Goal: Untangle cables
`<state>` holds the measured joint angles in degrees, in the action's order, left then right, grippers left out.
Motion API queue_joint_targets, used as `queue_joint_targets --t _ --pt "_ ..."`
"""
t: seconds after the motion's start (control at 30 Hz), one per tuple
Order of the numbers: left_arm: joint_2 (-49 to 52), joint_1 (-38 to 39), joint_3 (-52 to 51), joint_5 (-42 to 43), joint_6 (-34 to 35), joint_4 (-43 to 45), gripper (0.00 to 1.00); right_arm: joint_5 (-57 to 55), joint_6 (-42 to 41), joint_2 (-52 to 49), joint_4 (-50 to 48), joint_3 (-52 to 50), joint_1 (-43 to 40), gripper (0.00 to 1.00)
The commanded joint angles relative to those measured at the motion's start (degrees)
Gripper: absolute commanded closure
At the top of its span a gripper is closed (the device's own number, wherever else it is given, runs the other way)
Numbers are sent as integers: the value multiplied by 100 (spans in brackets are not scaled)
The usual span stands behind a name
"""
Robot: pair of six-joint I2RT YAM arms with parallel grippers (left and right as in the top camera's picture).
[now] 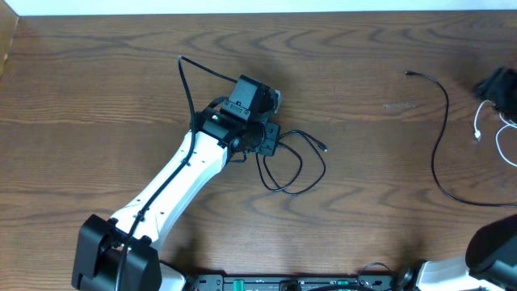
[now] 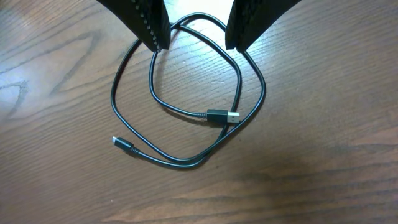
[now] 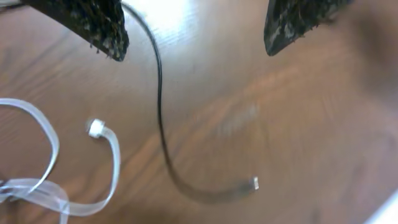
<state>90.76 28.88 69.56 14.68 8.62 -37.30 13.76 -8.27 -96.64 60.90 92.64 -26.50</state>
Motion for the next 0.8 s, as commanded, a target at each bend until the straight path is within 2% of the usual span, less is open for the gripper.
queue_joint_targets --t 0.0,0.33,0.57,0.77 --pt "33 -20 -11 -37 -15 -22 65 -605 319 -404 345 35 330 36" --pt "33 -20 -11 -37 -17 -24 66 -1362 -107 -1615 833 33 702 35" --pt "33 -20 -11 -37 -17 -22 65 -1366 -153 -2354 822 33 706 35" --pt "33 -20 -11 -37 -17 -24 65 -1504 -450 -2669 549 31 708 40"
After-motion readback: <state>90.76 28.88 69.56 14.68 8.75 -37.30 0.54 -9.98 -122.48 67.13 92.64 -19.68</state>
